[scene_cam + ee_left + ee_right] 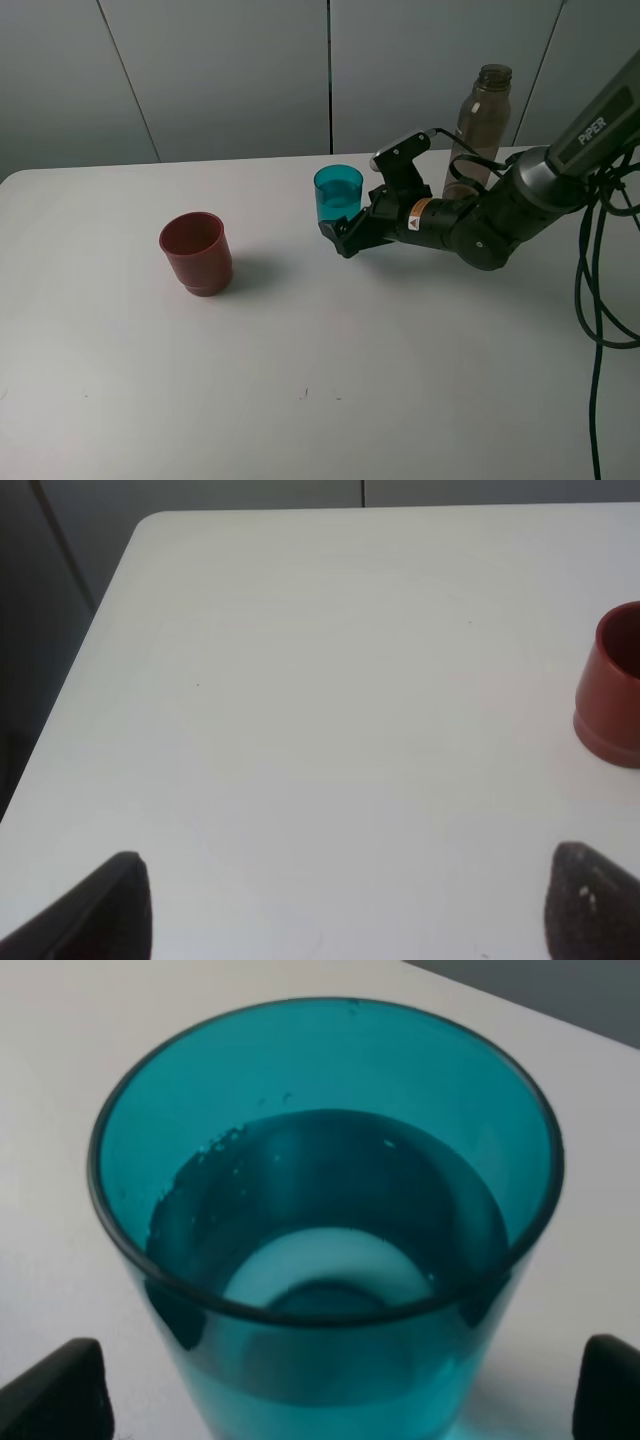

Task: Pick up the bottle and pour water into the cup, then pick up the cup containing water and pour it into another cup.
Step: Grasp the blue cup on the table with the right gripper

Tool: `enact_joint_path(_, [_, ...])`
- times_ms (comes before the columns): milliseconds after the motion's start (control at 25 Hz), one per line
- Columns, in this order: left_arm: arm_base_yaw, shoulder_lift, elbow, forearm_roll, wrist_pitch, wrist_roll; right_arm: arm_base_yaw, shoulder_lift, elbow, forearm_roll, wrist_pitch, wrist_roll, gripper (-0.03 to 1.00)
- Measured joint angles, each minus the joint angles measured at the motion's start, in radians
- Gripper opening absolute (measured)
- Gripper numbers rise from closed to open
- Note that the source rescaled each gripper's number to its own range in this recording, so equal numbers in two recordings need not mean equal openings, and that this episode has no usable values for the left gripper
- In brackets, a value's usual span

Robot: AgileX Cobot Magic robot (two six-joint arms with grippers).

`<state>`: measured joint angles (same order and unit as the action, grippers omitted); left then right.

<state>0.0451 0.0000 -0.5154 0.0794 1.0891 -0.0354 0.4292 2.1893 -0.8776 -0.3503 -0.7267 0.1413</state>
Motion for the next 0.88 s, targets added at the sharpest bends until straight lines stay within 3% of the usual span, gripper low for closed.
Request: enact_joint_path(880, [0.000,0.000,0.000,0.000,0.000,0.000,0.007,0.078,-0.072,0.020,-0.037,-0.002,1.00])
